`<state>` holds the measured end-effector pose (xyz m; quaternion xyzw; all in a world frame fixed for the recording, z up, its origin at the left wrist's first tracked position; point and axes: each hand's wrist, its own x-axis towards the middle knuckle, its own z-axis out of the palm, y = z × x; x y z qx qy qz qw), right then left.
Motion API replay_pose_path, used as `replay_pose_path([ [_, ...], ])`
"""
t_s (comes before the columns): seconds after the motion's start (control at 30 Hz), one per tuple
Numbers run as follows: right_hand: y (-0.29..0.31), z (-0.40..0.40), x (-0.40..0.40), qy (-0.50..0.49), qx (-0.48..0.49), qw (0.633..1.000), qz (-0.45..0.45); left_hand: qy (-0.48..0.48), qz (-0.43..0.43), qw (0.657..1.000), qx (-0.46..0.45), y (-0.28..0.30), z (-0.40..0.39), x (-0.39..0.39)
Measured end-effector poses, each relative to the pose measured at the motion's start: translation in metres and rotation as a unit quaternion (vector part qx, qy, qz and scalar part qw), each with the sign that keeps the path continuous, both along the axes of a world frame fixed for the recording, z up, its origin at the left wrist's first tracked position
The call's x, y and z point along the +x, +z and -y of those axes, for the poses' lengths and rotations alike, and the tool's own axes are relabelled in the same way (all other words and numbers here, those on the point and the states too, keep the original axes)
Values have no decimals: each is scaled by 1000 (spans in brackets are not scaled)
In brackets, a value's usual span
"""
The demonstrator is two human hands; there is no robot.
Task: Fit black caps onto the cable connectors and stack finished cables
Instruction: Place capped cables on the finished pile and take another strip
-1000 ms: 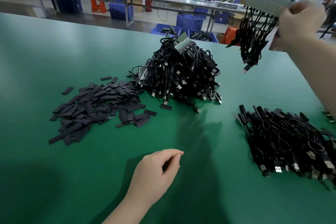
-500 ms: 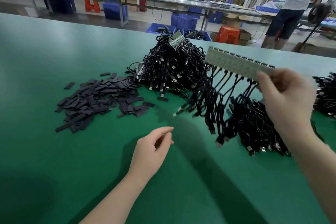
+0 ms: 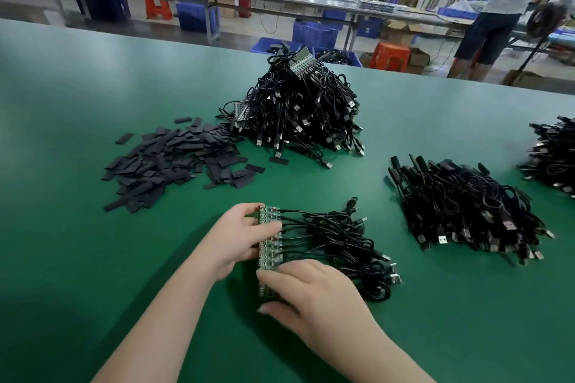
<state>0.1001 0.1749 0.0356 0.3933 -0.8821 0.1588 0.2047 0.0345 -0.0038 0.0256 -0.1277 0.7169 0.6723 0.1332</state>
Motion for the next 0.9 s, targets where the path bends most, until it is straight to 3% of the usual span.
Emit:
replay_pose_path([
  [0.13, 12, -19, -31, -122, -170, 968, 135, -13, -57, 992, -111, -3, 2, 1],
  [0.23, 19, -49, -70, -193, -34, 951, 241, -66, -75, 984, -150, 6, 7, -4],
  [0.33, 21, -59, -85, -177, 45, 924, 336, -115, -63, 974, -186, 15, 12, -12],
  [0.47, 27, -64, -76, -172, 2, 916, 362, -126, -46, 955, -263, 24, 14, -29],
  [0.6, 27, -62, -72, -158, -58, 891, 421, -155, -84, 927, -332, 31, 0, -42],
  [0.8, 0, -42, -96, -218, -254, 862, 380, -188, -174, 912, -321, 23, -27, -45],
  [0.9, -12, -33, -105, -225, -323, 847, 356, -187, -202, 883, -381, 16, -40, -46],
])
